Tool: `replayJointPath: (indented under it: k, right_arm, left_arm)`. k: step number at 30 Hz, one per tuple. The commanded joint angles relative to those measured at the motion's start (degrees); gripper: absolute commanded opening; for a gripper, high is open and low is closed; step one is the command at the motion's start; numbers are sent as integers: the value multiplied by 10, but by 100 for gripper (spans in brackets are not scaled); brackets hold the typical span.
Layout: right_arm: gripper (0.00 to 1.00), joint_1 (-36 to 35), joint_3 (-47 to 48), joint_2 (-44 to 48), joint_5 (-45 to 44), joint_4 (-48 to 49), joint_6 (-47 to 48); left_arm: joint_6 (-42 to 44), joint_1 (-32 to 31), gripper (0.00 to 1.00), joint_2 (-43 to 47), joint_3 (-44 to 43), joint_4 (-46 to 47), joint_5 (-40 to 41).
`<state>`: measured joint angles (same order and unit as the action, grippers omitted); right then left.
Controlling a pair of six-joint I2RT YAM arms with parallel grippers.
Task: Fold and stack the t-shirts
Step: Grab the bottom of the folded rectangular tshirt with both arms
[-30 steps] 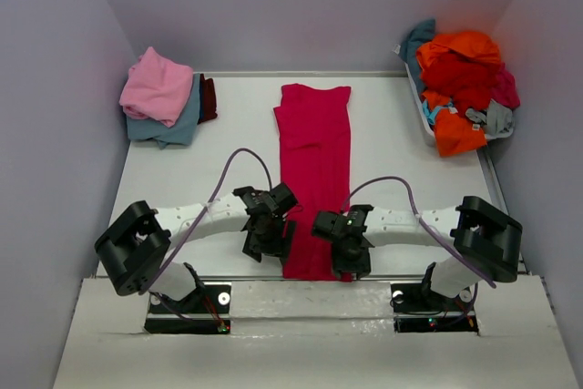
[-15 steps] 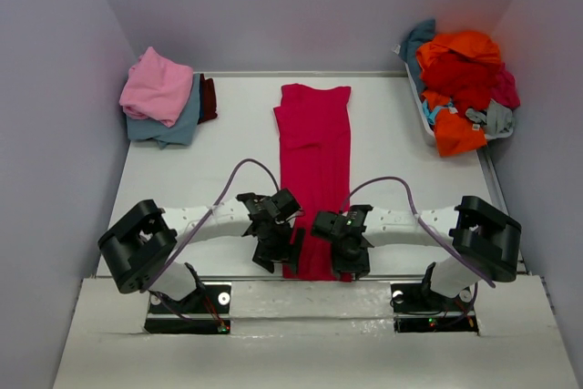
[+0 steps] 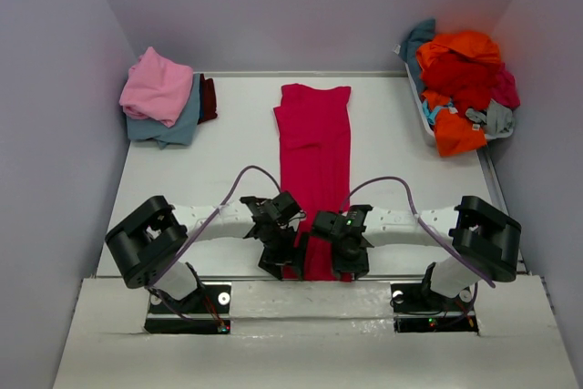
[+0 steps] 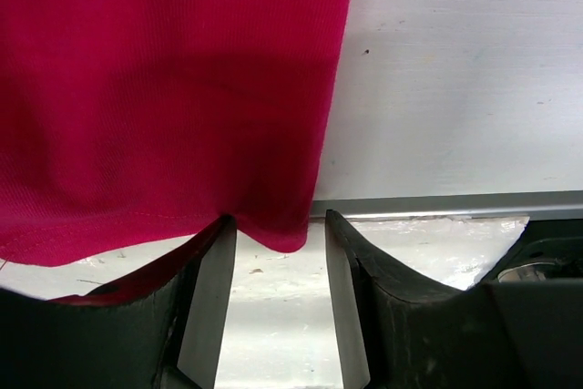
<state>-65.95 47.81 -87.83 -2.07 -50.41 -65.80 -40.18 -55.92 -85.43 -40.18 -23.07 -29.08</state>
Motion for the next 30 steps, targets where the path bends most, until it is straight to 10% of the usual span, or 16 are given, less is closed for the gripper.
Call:
replayJointPath:
  k: [1,18,30]
  right_arm:
    - [48,3,4,9,-21,12,0]
    - [36,3,10,2,-22,12,6]
    - [36,3,2,16,-22,8,1]
  left_arm:
    - [-9,-3,76,10,27,18,-8]
    - [-33,-3,71,21,-25,-87,155]
    - [12,-3,68,-38,-29,-14,69]
